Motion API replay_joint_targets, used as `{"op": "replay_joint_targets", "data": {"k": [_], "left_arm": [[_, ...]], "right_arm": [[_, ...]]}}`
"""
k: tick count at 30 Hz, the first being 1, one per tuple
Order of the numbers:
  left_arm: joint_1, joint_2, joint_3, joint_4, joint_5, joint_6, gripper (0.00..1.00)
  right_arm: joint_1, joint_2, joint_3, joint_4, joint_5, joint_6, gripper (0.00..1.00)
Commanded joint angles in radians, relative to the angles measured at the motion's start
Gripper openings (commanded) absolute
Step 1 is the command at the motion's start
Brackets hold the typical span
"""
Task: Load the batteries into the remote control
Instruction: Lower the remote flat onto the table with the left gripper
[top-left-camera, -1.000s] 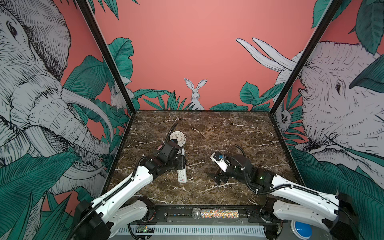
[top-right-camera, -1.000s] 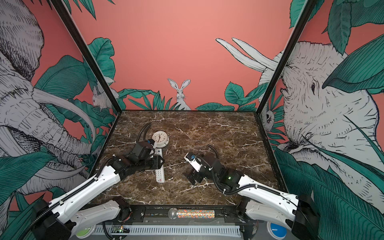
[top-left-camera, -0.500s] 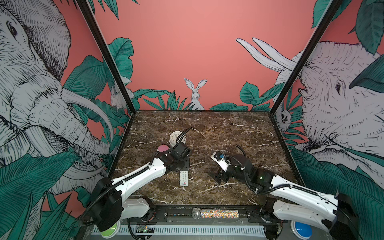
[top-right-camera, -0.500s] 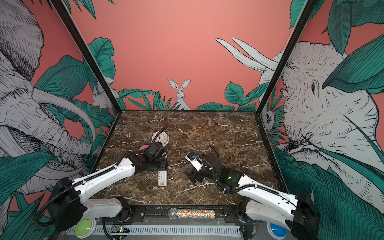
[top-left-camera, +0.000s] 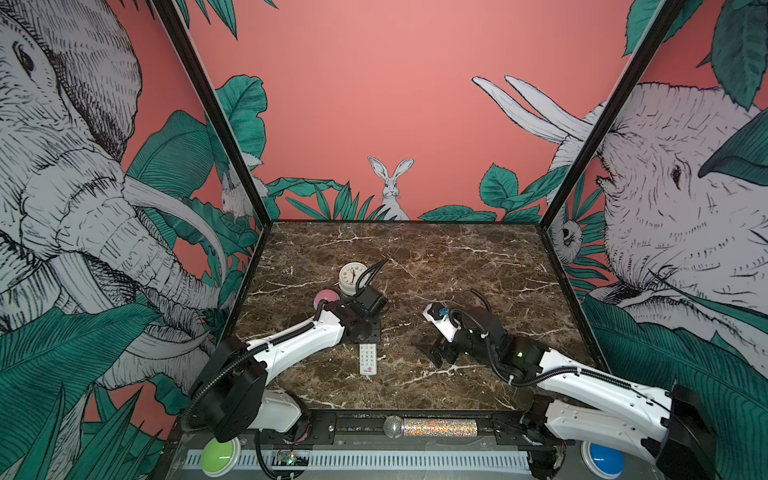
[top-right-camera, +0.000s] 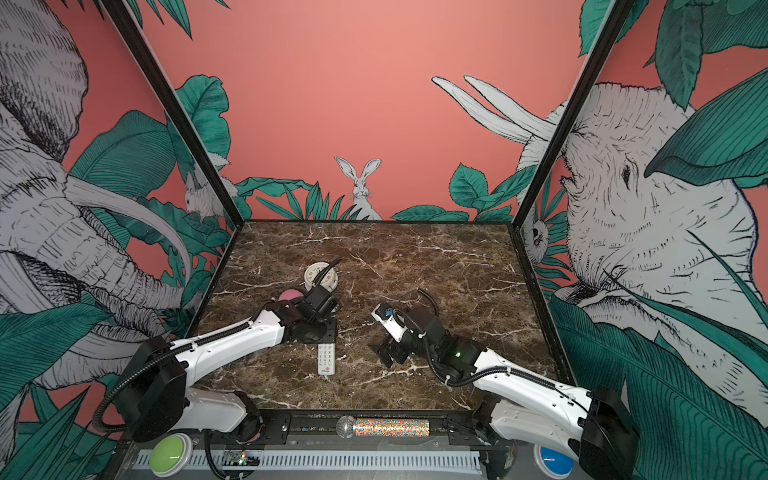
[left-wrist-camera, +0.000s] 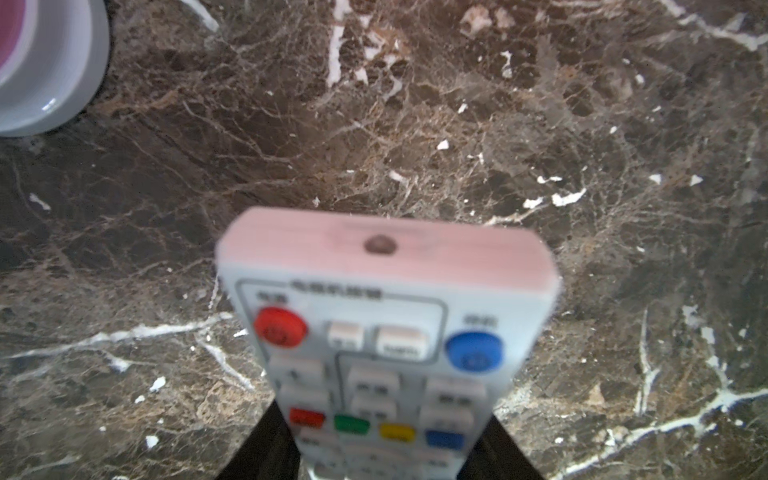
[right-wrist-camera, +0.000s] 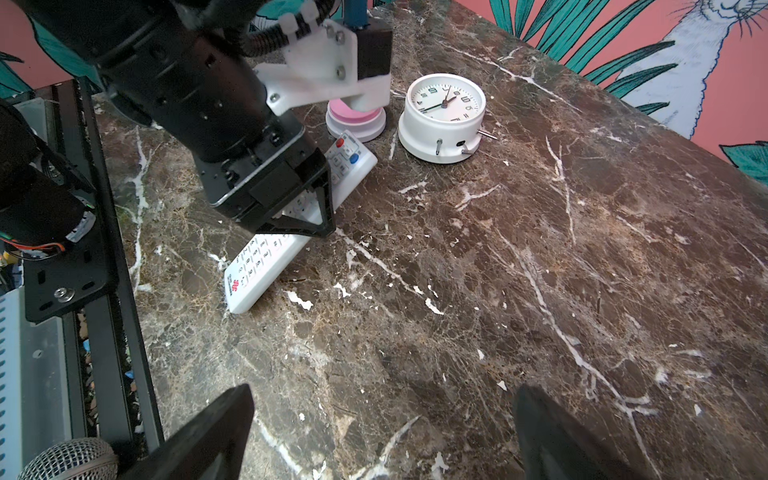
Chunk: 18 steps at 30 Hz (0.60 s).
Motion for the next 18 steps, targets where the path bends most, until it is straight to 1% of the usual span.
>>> {"op": "replay_joint_targets", "data": {"k": [1,8,18], "left_arm": [[-0.004,0.004,0.027,0.005,-0.025,-0.019,0.0],[-0.003,0.048,0.027,0.028,-0.024,-0.026,0.0],[-0.004,0.086,0.015,0.059,-0.05,-0.047,0.0]], "right_arm": [[-0.011,0.006,-0.005,0.043,-0.021,0.001,1.0],[-0.02,0.003,-0.009,0.047,-0.028,0.004,0.99],[-0.029,0.0,-0.015,0.05,-0.036,0.007,0.99]]}}
